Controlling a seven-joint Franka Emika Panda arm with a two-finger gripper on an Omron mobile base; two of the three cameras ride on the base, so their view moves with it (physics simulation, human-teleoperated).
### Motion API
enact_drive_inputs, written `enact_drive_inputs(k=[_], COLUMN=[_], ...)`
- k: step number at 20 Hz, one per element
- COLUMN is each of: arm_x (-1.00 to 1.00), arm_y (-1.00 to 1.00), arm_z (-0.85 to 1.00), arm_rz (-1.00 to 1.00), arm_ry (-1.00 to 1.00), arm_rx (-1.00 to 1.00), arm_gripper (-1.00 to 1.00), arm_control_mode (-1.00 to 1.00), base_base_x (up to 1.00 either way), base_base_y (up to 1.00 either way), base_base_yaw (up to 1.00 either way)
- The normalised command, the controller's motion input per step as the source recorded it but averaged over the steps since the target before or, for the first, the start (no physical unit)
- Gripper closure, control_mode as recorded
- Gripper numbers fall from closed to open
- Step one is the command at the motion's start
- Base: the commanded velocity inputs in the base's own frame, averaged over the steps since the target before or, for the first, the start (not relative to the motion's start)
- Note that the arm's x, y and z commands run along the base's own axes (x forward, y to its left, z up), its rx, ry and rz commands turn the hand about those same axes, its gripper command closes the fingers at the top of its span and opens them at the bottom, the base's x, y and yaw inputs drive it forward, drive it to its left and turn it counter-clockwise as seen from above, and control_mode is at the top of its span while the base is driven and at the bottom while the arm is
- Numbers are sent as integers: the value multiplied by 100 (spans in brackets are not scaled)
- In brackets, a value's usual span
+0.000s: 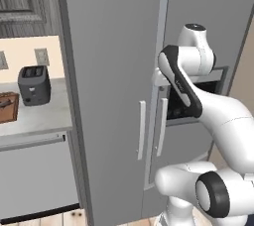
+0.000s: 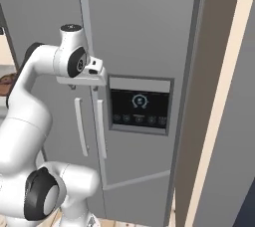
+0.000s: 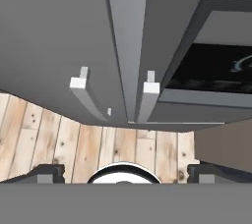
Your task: Retrieve a lemon from the fridge and place it on the cutting board with the fish.
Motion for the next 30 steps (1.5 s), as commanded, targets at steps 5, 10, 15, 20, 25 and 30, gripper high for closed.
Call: enact_drive_inputs(k=[5, 10, 15, 20, 25, 30], arm_x=[0, 0, 0, 0, 0, 0], arm_y=[0, 0, 0, 0, 0, 0], arm_z=[0, 0, 0, 0, 0, 0], arm_rz=[0, 0, 0, 0, 0, 0], arm_ry=[0, 0, 0, 0, 0, 0], arm_rx=[0, 0, 0, 0, 0, 0], arm_gripper=[-100, -100, -100, -100, -100, -100], arm_control_mode=[100, 100, 100, 100, 100, 100], base_base_x=[-39, -41, -45, -37, -36, -7], base_base_y=[0, 0, 0, 0, 0, 0], base_base_yaw=[0, 0, 0, 0, 0, 0])
